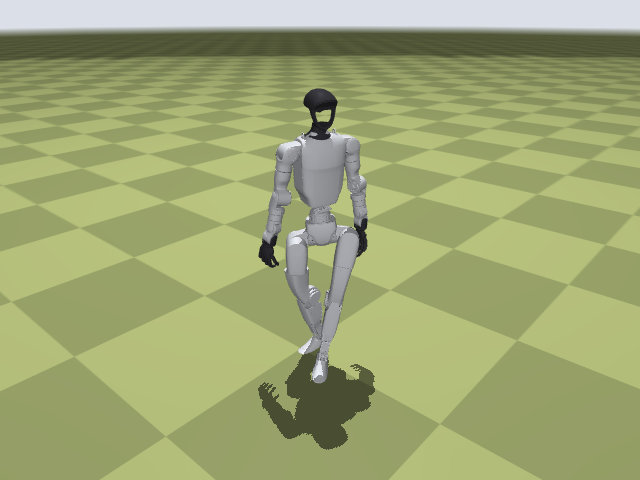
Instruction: In place motions
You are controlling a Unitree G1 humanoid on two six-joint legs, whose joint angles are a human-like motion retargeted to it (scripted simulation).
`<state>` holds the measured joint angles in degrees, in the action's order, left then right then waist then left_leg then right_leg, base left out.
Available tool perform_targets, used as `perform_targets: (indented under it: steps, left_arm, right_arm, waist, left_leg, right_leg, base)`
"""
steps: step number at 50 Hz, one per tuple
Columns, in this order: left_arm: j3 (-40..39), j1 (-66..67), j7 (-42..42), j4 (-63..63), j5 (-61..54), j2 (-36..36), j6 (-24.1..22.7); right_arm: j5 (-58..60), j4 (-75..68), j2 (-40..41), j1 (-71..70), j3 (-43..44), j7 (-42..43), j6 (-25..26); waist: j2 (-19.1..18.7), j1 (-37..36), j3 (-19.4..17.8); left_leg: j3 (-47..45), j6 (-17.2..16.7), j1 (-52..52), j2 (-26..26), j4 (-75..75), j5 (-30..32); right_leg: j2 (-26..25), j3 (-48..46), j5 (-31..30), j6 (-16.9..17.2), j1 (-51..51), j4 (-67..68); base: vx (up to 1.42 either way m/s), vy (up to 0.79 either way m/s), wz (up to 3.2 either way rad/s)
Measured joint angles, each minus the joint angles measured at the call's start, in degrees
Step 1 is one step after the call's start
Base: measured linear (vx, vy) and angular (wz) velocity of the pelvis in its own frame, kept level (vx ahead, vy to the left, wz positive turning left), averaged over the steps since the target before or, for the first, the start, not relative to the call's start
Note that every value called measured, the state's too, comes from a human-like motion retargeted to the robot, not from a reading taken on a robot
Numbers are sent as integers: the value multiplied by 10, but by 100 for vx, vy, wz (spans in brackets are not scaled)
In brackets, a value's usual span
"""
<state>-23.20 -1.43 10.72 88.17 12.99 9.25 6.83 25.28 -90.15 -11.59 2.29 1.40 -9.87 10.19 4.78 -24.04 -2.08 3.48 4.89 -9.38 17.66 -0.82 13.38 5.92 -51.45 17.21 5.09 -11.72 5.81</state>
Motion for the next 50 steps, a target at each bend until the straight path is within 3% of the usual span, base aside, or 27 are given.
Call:
perform_targets:
  steps: [10,23,38,50]
  left_arm:
    - [-32,18,-7,11,-23,0,3]
    - [-13,17,-8,19,-10,-8,1]
    - [11,7,-2,20,-27,18,0]
    - [11,31,6,21,-21,28,9]
  right_arm:
    - [18,64,21,-26,-1,13,-23]
    - [27,79,54,-30,-30,-10,-33]
    - [0,82,21,-24,-9,-28,-16]
    - [-9,81,12,-55,-23,-38,-14]
  waist:
    - [14,-45,-12]
    - [11,-1,-6]
    - [-5,141,34]
    - [-61,304,59]
  left_leg:
    - [16,-24,-4,12,4,4]
    - [-6,-5,8,-5,8,-4]
    - [-118,25,41,-80,16,-55]
    - [-264,25,80,-156,26,-114]
  right_leg:
    - [-3,-63,8,24,-18,0]
    - [-6,-25,1,16,-10,3]
    - [-30,158,-35,-30,46,1]
    - [-82,363,-93,-65,114,-11]
  base:
    - [1,2,71]
    - [3,-4,-35]
    - [3,-17,-124]
    - [-10,-24,-182]
